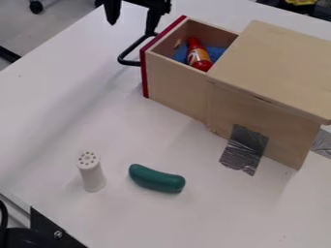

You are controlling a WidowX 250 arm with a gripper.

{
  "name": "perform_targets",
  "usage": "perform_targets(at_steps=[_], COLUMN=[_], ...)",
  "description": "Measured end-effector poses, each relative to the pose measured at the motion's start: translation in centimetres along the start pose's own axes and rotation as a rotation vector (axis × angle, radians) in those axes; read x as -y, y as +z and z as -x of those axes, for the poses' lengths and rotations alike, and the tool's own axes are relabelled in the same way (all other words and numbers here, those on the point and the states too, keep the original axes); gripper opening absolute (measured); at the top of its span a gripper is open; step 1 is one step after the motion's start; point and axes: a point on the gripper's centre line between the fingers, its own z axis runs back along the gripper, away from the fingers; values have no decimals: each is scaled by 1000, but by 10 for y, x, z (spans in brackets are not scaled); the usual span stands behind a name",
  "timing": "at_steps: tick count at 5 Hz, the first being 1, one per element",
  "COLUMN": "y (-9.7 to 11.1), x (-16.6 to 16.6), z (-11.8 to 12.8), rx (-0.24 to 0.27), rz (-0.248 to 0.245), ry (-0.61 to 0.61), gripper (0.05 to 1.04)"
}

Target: Close the drawer

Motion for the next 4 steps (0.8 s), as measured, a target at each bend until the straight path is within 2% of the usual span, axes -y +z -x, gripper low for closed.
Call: perform_targets(at_steps=[2, 3, 4], y=[-4, -9, -20], x=[-31, -41, -40], z=[-30, -40, -40], rx=[-5, 0, -28], rz=[0, 17, 18], ry=[75, 111, 117], gripper=[999, 999, 999])
